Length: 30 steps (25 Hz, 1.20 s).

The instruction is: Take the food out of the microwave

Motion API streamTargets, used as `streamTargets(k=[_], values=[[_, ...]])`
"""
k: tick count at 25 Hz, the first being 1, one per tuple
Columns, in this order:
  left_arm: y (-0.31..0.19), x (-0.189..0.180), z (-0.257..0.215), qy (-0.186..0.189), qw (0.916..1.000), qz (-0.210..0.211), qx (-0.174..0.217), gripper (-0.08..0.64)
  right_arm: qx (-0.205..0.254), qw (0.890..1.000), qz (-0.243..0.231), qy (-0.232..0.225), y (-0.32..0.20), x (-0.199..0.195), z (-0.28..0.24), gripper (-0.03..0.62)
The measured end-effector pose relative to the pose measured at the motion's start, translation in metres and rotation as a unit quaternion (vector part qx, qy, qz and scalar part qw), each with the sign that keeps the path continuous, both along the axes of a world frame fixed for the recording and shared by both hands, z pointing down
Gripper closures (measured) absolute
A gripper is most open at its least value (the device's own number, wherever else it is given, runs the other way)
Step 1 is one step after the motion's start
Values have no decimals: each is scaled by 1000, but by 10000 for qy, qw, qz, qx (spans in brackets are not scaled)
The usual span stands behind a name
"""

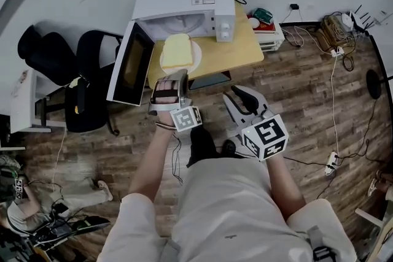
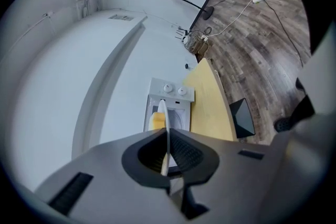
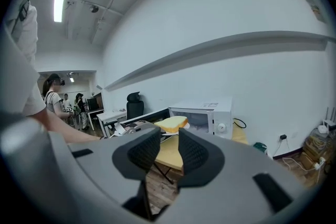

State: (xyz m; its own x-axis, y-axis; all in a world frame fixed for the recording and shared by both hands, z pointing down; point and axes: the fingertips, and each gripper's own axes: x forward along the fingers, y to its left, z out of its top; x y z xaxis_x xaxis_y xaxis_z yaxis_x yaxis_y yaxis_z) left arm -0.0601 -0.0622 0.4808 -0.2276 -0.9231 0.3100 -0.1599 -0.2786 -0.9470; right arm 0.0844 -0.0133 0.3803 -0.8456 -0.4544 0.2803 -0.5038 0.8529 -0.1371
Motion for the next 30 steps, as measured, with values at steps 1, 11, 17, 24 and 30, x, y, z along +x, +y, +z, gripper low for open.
streamTargets(k=[1, 11, 17, 24, 30], values=[[4, 5, -4, 15, 10000, 1, 19, 546, -4, 10000, -22, 1, 3, 3, 0, 488], [32, 40, -44, 23, 9996, 106, 243, 546, 202, 9995, -246, 34, 24, 7, -4, 529], [40, 50, -66, 47, 9995, 148, 290, 546, 272, 9992, -278, -17, 31, 0, -14, 557], [39, 45, -85, 35, 9993, 166, 341, 546, 238, 9994, -227, -80, 29, -8, -20, 577], [40, 42, -95, 110, 9989, 178, 424, 546, 247, 9993, -264, -47, 33, -15, -21, 588]])
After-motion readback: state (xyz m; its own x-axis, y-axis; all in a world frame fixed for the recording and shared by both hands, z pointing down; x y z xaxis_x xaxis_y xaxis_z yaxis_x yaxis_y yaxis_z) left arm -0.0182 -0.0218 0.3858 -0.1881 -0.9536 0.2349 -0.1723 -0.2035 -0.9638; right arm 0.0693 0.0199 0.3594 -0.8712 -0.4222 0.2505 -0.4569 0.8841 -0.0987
